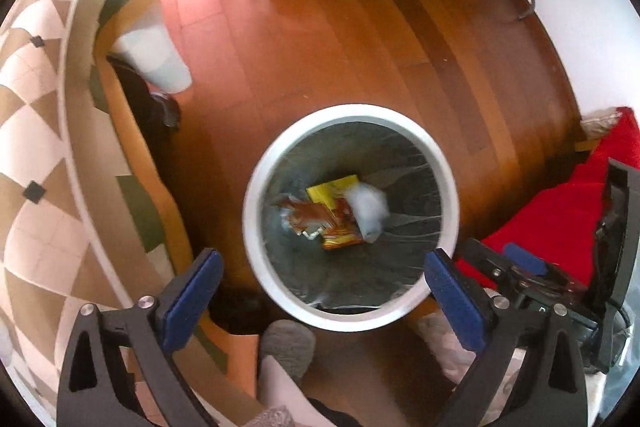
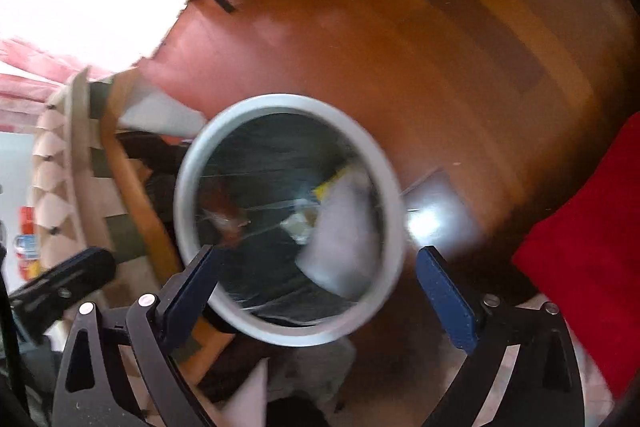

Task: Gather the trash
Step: 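Carry both items over the bin and open both grippers to drop them, then move both tools back toward the table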

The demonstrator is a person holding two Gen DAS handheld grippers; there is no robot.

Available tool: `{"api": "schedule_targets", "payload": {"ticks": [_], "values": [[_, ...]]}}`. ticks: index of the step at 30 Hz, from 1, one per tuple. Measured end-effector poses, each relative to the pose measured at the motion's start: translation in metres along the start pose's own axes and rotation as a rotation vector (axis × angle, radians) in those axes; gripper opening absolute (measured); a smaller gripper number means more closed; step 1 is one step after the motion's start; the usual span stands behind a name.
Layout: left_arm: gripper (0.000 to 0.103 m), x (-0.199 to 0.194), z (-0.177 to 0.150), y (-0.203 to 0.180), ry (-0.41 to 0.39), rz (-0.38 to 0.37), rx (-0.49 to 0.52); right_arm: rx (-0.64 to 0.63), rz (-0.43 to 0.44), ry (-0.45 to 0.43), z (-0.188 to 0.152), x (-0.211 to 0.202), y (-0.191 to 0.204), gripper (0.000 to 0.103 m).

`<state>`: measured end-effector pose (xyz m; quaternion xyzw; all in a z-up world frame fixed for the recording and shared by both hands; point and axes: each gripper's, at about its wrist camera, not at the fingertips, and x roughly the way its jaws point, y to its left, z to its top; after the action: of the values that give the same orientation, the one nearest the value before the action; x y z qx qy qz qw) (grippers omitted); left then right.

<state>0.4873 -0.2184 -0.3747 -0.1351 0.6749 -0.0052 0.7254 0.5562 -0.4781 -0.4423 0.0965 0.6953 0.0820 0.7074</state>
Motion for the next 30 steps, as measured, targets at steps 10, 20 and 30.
{"api": "schedule_targets", "payload": {"ticks": [10,20,30], "values": [[0.103,-0.009,-0.018,-0.005,-0.068,0.156,0.064,-0.071,-0.184,-0.019,-0.022,-0.011,0.004,0.103],[0.103,-0.047,-0.039,-0.01,-0.141,0.171,0.085,-0.094,-0.218,-0.079,-0.039,-0.057,0.021,0.103],[0.103,-0.123,-0.07,-0.01,-0.269,0.147,0.088,-0.098,-0.203,-0.18,-0.069,-0.129,0.045,0.103]]}}
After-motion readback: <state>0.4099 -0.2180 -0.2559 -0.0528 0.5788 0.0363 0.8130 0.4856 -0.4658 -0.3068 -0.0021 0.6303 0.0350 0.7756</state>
